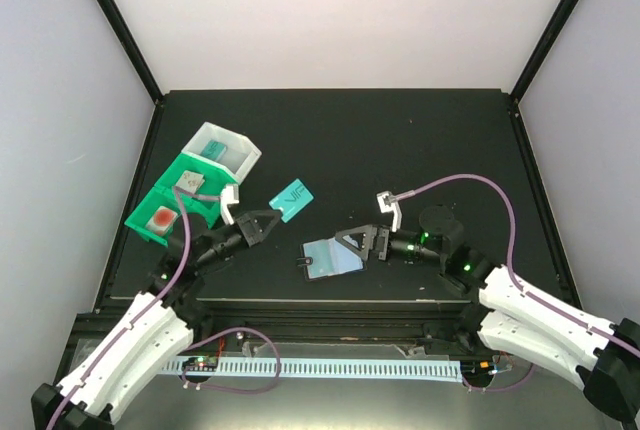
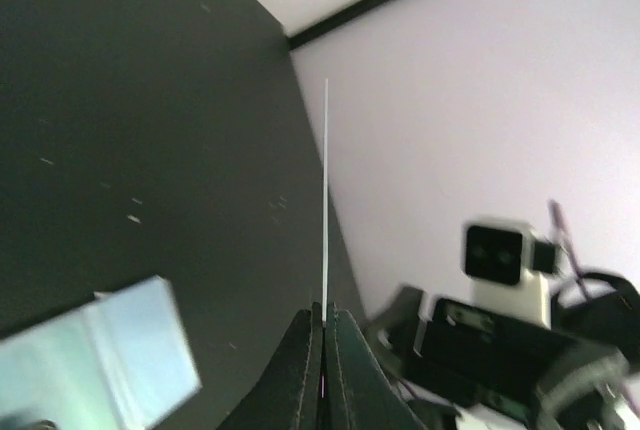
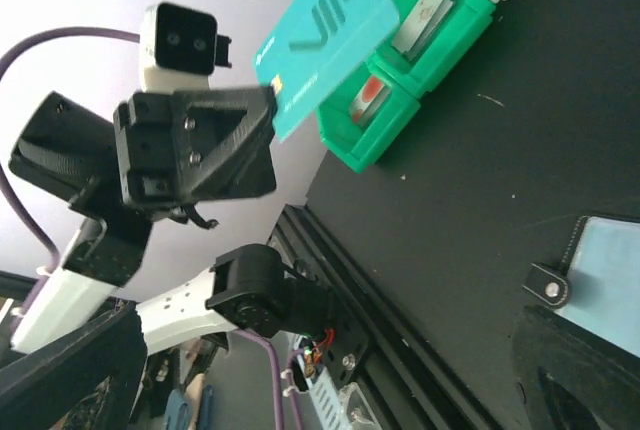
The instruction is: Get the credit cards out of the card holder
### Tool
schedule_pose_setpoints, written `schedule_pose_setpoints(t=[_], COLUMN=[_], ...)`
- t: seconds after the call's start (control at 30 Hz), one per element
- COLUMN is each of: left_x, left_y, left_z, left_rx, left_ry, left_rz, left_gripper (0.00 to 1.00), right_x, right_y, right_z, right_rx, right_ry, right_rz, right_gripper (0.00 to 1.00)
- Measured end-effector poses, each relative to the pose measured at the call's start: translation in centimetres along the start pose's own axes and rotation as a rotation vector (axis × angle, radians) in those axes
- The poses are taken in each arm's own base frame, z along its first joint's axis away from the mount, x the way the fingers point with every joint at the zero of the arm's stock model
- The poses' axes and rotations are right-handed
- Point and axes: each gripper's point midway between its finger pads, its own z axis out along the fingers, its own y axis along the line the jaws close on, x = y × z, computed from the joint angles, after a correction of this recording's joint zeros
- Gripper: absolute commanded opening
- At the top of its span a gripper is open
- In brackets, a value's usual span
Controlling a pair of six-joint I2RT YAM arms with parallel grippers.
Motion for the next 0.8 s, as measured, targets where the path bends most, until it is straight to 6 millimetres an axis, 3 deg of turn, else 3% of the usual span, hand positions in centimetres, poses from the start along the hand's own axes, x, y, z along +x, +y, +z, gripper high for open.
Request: schedule_pose_setpoints(t=[0.37, 0.6, 0.8], left_x=[-9.2, -14.9, -17.8], left_y=[6.6, 9.1, 12.3], left_z=[-1.2, -2.2, -2.4], left_rx=[-0.322, -0.448, -0.53], left_ry=[-0.164, -0.234, -0.267], left_rz=[-0.052, -0.116, -0.218], left_gripper=[0.02, 0.02, 0.02], right_x=[1.0, 1.2, 1.0], right_y=[-1.3, -1.5, -1.5], right_z=[-1.1, -1.3, -1.4], right_rx=[0.075, 0.093, 0.111], right_ry=[0.023, 0.035, 0.036], right_rz=[-0.071, -0.108, -0.14], right_gripper=[1.0, 1.0, 1.0])
